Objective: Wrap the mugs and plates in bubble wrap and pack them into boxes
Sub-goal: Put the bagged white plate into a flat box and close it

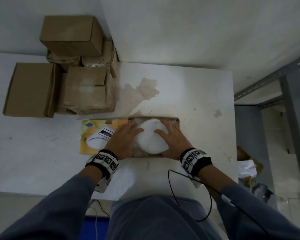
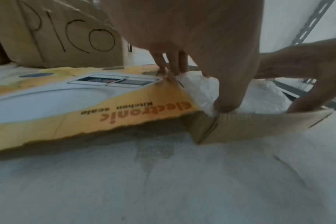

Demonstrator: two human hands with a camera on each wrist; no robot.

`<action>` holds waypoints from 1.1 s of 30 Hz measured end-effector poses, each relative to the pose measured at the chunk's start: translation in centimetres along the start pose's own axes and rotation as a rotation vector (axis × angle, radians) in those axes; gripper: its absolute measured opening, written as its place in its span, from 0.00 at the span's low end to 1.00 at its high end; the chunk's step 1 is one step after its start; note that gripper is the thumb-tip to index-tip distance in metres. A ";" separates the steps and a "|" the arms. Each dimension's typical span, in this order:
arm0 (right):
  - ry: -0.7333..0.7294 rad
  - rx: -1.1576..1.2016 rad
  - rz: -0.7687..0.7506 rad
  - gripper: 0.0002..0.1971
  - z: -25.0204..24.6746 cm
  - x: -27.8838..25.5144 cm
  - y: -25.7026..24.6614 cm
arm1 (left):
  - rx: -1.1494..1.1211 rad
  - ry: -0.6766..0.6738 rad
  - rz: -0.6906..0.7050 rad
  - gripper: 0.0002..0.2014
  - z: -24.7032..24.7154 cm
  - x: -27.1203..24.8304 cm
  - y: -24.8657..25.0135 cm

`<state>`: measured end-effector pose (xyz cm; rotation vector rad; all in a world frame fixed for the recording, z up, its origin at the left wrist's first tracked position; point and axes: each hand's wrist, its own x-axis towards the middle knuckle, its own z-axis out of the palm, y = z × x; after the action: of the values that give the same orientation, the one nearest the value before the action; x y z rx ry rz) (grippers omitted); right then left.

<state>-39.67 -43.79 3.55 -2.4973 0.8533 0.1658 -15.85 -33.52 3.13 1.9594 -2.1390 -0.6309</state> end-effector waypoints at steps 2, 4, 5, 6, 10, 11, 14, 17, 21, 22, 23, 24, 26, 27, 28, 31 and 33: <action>0.028 0.028 0.023 0.44 0.1 -0.7 0.3 | 0.031 -0.019 -0.026 0.42 0.1 -0.2 0.3; 0.039 0.068 0.060 0.43 0.2 -1.1 0.3 | 0.036 -0.023 -0.033 0.42 0.1 0.0 0.4; 0.035 0.083 0.084 0.42 0.3 -1.1 0.3 | 0.027 -0.030 -0.045 0.43 0.1 0.1 0.5; 0.036 0.090 0.102 0.42 0.5 -1.1 0.2 | 0.014 -0.013 -0.056 0.42 0.3 0.0 0.6; 0.025 0.119 0.148 0.41 1.0 -1.0 -0.2 | -0.147 0.119 -0.187 0.31 0.2 -2.0 0.9; 0.023 0.126 0.155 0.40 1.0 -1.0 -0.3 | -0.188 0.183 -0.244 0.27 0.2 -2.8 0.9; 0.011 0.122 0.162 0.39 1.4 -1.0 -1.2 | -0.236 0.463 -0.617 0.19 -0.5 -5.6 0.9; -0.009 0.127 0.146 0.39 2.3 -0.6 -3.0 | -0.513 0.473 -1.450 0.31 -0.6 -8.6 -2.1; -0.021 0.120 0.135 0.38 3.3 0.3 -6.1 | -1.474 0.370 -1.479 0.37 -1.4 -10.7 -4.4; -0.028 0.115 0.126 0.37 3.4 0.6 -6.8 | -1.522 0.437 -1.479 0.26 -1.4 -11.4 -5.1; -0.038 0.112 0.115 0.37 3.4 1.0 -7.5 | -1.531 0.501 -1.514 0.24 0.8 -12.3 -7.7; -0.045 0.110 0.104 0.37 3.4 1.3 -8.0 | -1.500 0.560 -1.514 0.32 2.3 -13.0 -9.6; -0.047 0.098 0.093 0.37 3.6 1.9 -9.1 | -1.558 0.788 -1.524 0.34 6.8 -14.8 -14.1; -0.049 0.088 0.097 0.37 3.7 2.1 -9.5 | -1.634 0.907 -1.505 0.26 6.7 -15.3 -13.9; -0.051 0.084 0.102 0.37 3.9 2.3 -10.0 | -1.656 0.976 -1.486 0.16 3.3 -15.8 -11.2; -0.068 0.155 0.097 0.37 4.3 2.7 -10.7 | -1.505 1.217 -1.335 0.08 -3.5 -15.8 -5.1; -0.063 0.254 0.133 0.36 4.1 2.8 -11.1 | -1.310 1.187 -1.111 0.14 -5.2 -16.3 -3.1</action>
<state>-30.57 -35.77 3.80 -2.1903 0.9515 0.1687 -9.03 -18.69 9.03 1.6277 0.2240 -0.4817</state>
